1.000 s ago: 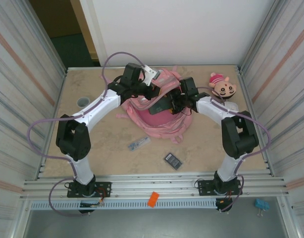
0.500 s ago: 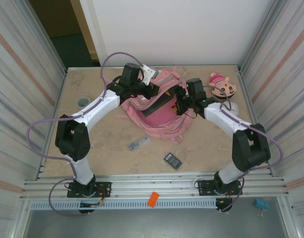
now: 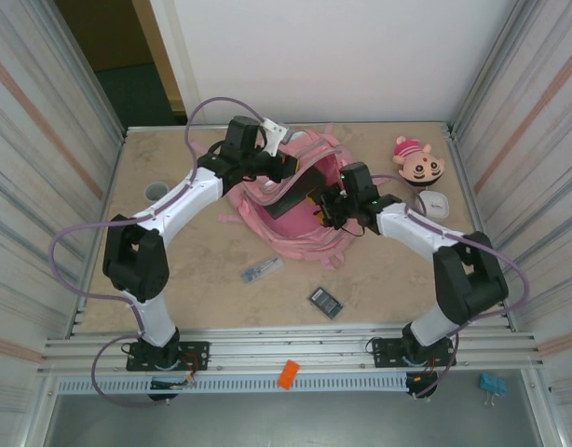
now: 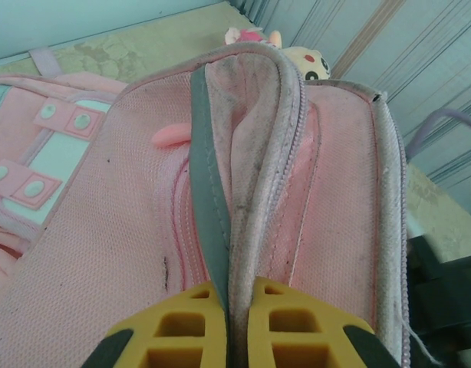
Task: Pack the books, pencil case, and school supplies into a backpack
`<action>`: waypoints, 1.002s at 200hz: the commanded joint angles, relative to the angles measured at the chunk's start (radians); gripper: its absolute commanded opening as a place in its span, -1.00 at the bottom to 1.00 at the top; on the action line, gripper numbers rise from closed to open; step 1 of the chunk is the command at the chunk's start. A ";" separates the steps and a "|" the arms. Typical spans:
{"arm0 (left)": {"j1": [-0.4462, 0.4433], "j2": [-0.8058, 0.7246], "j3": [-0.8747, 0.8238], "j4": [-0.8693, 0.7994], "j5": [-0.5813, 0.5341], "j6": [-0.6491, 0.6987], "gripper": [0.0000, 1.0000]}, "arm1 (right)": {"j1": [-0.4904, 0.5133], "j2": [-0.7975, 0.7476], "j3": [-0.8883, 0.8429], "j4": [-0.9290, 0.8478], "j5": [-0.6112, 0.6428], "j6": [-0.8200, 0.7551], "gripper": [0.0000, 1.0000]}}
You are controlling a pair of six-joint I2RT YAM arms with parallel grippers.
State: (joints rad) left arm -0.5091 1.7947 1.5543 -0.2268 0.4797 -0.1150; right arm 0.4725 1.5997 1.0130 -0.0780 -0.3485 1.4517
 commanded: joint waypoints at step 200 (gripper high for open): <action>0.035 -0.062 -0.053 0.046 0.043 0.074 -1.00 | 0.026 -0.155 0.048 -0.263 0.159 -0.369 0.07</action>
State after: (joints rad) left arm -0.4706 1.7847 1.5066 -0.1833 0.5106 -0.1154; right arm 0.4862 1.5917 1.1110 -0.1177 -0.2733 1.2789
